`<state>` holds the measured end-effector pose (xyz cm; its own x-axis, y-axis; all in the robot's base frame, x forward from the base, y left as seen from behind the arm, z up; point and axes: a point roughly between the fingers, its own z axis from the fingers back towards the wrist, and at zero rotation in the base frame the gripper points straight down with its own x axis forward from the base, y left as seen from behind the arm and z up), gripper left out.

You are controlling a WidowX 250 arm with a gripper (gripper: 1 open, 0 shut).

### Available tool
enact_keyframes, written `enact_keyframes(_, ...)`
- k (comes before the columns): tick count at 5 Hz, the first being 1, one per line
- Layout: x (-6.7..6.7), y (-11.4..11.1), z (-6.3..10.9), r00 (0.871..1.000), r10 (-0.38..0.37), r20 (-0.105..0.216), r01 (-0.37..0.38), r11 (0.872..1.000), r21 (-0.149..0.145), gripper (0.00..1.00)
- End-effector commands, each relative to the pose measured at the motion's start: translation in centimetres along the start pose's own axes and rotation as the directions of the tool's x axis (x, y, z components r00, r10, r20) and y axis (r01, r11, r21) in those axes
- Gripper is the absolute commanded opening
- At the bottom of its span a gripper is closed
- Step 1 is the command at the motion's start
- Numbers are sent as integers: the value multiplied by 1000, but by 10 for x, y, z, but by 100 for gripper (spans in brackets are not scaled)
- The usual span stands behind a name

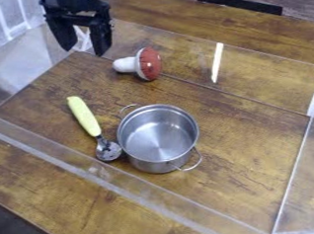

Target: Move the green spoon to the left

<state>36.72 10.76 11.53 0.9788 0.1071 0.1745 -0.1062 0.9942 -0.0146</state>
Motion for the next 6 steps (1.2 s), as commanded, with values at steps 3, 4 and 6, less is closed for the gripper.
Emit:
enact_keyframes(3, -9, 10, 20, 996, -47, 75, 48, 999, -1, 100)
enact_keyframes(4, -7, 18, 31, 997, 15, 80, -15, 1000, 3, 100)
enact_keyframes(6, 13, 11, 36, 993, 43, 112, -46, 999, 25, 100)
